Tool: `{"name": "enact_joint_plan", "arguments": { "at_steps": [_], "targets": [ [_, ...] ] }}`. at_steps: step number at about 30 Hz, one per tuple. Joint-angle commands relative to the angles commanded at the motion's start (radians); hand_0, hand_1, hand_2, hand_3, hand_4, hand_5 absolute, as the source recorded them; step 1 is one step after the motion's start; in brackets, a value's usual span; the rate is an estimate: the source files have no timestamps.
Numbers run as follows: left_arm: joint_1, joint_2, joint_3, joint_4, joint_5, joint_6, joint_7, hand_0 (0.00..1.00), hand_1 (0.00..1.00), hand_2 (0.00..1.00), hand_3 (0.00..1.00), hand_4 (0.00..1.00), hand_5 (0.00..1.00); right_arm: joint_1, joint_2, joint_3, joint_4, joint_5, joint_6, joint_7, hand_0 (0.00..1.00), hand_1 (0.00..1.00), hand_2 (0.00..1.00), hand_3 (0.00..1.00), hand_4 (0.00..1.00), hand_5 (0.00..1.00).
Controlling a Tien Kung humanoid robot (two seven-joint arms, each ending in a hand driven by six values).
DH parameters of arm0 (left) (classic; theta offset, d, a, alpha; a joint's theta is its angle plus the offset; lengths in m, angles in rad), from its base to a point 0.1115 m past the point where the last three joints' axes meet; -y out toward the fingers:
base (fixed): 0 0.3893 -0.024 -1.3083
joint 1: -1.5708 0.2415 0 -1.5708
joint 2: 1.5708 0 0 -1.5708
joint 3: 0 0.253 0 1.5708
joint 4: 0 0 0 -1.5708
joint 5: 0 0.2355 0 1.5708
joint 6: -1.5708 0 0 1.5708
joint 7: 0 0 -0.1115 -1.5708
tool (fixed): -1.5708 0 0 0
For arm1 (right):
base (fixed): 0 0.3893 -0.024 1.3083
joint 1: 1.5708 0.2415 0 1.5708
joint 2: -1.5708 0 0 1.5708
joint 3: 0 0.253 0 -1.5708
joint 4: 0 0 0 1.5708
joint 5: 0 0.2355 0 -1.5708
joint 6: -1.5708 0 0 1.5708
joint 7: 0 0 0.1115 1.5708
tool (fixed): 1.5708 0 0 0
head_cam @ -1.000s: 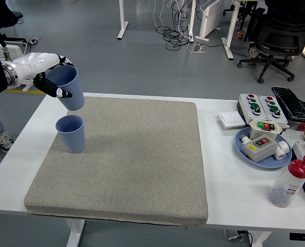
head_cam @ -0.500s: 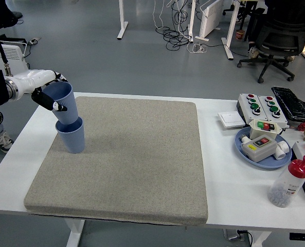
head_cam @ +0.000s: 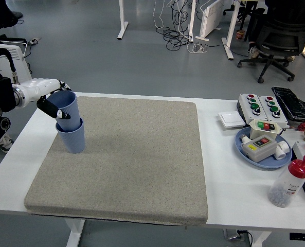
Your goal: Push cup pick cup insert cup
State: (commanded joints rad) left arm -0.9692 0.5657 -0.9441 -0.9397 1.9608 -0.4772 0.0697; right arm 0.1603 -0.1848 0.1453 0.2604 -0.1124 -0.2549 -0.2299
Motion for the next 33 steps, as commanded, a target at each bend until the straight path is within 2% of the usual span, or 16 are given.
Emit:
{"name": "enact_joint_plan", "arguments": {
  "at_steps": [4,5,10,11,13,24,27,28,29,33],
  "targets": [
    [0.002,-0.001,0.014,0.014,-0.01,0.011,-0.007,0.416,0.593,0.702,0.627,0.605,0.12,0.001,0.0,-0.001,0.0,0.002,0.0,0.001,0.689,0.62,0.627,0.544,0.094,0.475],
    [0.002,-0.001,0.016,0.017,-0.011,0.013,-0.007,0.968,0.964,0.998,0.998,0.935,0.425,0.001,-0.001,-0.001,0.0,0.001,0.0,0.0,0.689,0.62,0.626,0.544,0.094,0.474],
    [0.004,-0.006,0.019,0.021,-0.005,0.01,0.011,0.968,0.964,0.998,0.998,0.935,0.425,0.003,-0.002,-0.003,-0.001,0.003,0.0,0.002,0.689,0.62,0.626,0.544,0.094,0.474],
    [0.004,-0.007,0.019,0.022,-0.004,0.012,0.012,0.998,0.998,0.998,0.998,0.998,0.495,0.003,-0.002,-0.003,-0.001,0.004,0.0,0.002,0.689,0.619,0.626,0.544,0.094,0.475],
    [0.005,-0.008,0.019,0.024,-0.004,0.014,0.011,0.998,0.998,0.998,0.998,0.998,0.495,0.003,-0.002,-0.004,-0.001,0.004,-0.001,0.002,0.689,0.619,0.626,0.544,0.094,0.475],
    [0.018,-0.011,0.007,0.018,-0.022,0.062,-0.013,0.998,0.998,0.998,0.998,0.998,0.538,0.004,-0.001,-0.003,-0.001,0.003,0.0,0.002,0.689,0.619,0.626,0.544,0.094,0.475],
    [0.029,-0.008,-0.016,0.007,-0.045,0.109,-0.043,0.998,0.998,0.998,0.998,0.998,0.538,0.004,-0.002,-0.002,-0.001,0.002,0.0,0.002,0.689,0.619,0.626,0.544,0.094,0.475],
    [0.039,-0.007,-0.03,0.0,-0.076,0.143,-0.061,0.998,0.998,0.998,0.998,0.998,0.538,0.004,-0.002,-0.003,-0.002,0.003,0.0,0.002,0.689,0.619,0.626,0.544,0.094,0.475],
    [0.044,-0.007,-0.037,-0.003,-0.099,0.179,-0.07,0.998,0.998,0.998,0.998,0.882,0.743,0.004,-0.002,-0.003,-0.002,0.003,0.0,0.003,0.689,0.619,0.626,0.544,0.094,0.474],
    [0.099,-0.017,-0.124,-0.047,-0.255,0.327,-0.121,0.998,0.998,0.998,0.998,0.882,0.743,0.005,-0.001,-0.004,-0.002,0.004,0.0,0.004,0.689,0.619,0.626,0.544,0.094,0.474]
  ]
}}
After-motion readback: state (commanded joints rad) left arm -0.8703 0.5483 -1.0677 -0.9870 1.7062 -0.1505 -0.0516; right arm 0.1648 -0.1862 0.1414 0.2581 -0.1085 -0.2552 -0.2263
